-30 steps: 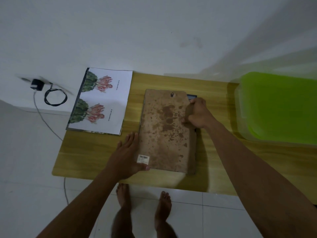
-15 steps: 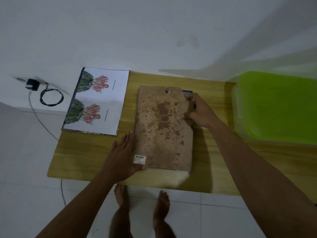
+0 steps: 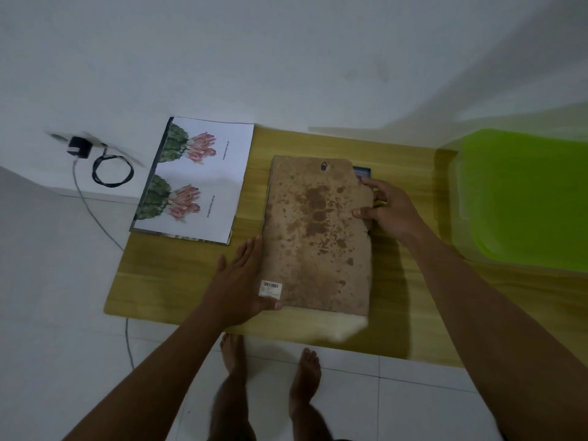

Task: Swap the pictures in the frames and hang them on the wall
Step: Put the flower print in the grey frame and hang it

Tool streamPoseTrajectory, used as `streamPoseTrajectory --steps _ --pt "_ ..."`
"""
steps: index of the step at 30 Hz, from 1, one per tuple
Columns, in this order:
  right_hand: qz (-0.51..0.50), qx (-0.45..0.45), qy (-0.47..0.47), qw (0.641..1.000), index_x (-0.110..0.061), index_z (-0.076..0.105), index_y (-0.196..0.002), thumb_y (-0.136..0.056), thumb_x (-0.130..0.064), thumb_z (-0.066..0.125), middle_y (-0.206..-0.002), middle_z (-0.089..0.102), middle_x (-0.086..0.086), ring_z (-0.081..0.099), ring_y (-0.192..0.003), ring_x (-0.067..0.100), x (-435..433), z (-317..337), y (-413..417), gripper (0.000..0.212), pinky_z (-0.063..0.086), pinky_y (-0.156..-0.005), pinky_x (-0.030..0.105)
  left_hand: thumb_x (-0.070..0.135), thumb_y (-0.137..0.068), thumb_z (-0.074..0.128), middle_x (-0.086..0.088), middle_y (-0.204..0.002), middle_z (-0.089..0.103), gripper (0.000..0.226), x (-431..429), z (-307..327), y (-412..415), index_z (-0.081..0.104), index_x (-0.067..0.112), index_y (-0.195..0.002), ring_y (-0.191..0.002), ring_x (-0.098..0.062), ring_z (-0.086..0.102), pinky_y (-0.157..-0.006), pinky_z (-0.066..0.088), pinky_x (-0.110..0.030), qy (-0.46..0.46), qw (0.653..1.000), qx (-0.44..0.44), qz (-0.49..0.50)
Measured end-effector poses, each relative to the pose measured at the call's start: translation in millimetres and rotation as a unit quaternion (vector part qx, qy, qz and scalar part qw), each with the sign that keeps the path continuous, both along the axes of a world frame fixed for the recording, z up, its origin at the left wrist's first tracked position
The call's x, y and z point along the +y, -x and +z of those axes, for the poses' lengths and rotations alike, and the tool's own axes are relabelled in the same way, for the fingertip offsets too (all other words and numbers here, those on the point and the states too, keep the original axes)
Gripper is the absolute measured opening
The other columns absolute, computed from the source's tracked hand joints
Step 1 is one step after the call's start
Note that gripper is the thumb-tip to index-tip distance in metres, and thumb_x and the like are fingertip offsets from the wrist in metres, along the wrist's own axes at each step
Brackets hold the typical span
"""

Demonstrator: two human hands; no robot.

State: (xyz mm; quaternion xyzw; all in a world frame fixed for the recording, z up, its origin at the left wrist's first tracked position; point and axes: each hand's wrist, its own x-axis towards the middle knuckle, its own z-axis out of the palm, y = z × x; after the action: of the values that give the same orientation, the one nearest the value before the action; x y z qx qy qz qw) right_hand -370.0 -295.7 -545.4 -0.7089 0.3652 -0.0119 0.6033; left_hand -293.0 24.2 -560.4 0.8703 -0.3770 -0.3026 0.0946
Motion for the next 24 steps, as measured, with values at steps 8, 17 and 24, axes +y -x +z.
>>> streamPoseTrajectory --steps 8,17,24 --pt "-0.058 -0.054 -0.051 0.996 -0.033 0.065 -0.125 -0.078 0.007 0.075 -0.126 0.059 0.002 0.060 -0.112 0.021 -4 -2 3 0.063 0.057 -0.086 0.037 0.088 -0.057 0.054 0.005 -0.159 -0.018 0.138 2 -5 -4 -0.025 0.021 -0.148 -0.147 -0.013 -0.012 -0.119 0.001 -0.055 -0.030 0.999 -0.009 -0.011" --pt "-0.090 -0.048 -0.138 0.985 -0.023 0.061 -0.128 -0.083 0.010 0.067 -0.120 0.062 0.008 0.064 -0.102 0.022 -8 6 7 0.056 0.056 -0.062 0.022 0.077 -0.079 0.047 0.002 -0.162 0.006 0.104 -4 0 -1 0.001 0.021 -0.154 -0.148 -0.016 0.005 -0.118 0.012 -0.054 0.053 0.998 0.002 0.038" --pt "-0.095 -0.055 -0.151 0.982 -0.023 0.062 -0.128 -0.084 0.011 0.066 -0.114 0.067 0.005 0.067 -0.099 0.021 -10 17 15 0.056 0.056 -0.065 0.025 0.028 -0.099 0.049 0.004 -0.128 0.058 0.046 -34 36 -6 0.043 0.017 -0.143 -0.114 -0.011 0.054 -0.089 0.043 -0.025 0.222 0.954 0.024 0.200"
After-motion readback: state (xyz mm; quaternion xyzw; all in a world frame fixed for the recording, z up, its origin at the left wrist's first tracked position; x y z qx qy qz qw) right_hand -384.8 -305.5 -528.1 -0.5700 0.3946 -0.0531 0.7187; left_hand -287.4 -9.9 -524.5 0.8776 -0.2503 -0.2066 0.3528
